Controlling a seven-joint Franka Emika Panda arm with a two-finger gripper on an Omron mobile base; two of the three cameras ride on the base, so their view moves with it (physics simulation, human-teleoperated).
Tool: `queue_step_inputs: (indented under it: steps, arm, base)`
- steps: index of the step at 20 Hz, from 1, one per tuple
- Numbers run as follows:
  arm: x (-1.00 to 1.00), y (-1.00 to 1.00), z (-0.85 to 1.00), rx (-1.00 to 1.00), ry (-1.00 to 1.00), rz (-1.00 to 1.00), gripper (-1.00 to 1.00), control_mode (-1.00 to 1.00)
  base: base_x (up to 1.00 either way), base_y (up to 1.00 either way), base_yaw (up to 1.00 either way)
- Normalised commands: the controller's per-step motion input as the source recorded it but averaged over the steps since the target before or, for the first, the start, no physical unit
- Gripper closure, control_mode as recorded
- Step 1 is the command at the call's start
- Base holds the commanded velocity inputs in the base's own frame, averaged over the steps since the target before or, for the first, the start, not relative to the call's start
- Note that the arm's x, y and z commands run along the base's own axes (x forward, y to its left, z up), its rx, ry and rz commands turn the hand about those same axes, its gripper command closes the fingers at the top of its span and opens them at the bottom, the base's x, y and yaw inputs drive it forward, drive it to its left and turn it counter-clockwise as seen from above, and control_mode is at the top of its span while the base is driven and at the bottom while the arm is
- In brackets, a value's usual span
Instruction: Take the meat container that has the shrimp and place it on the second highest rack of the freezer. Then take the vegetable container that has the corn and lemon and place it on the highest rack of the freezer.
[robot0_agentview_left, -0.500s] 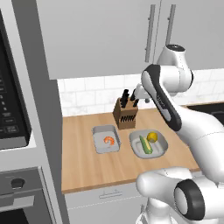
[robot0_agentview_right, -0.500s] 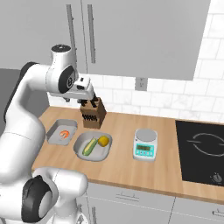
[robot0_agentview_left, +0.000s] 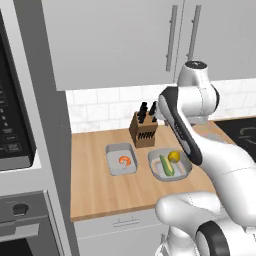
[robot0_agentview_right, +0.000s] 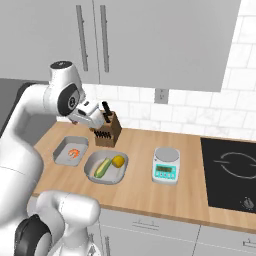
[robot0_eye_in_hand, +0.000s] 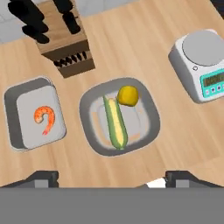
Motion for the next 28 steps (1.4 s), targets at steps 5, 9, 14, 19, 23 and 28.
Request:
queue_step_inputs:
  steps: [5, 9, 14, 19, 23, 28]
  arm:
    - [-0.69, -0.18, -0.50, 0.14, 0.05, -0.49, -1.00, -1.00]
    - [-0.32, -0.32, -0.65, 0.35, 0.24, -0.35, -1.00, -1.00]
    - [-0.66, -0.16, -0.80, 0.26, 0.04, -0.22, -1.00, -1.00]
    - [-0.10, -0.01, -0.62, 0.01, 0.00, -0.03, -1.00, -1.00]
    - [0.00, -0.15, -0.29, 0.00, 0.00, 0.00, -1.00, -1.00]
    - [0.07, -0.16, -0.15, 0.02, 0.01, -0.07, -1.00, -1.00]
  base:
    - [0.00, 0.00, 0.00]
    - [0.00, 0.00, 0.00]
    - [0.00, 0.00, 0.00]
    - [0.00, 0.00, 0.00]
    - [0.00, 0.00, 0.00]
    - [0.00, 0.00, 0.00]
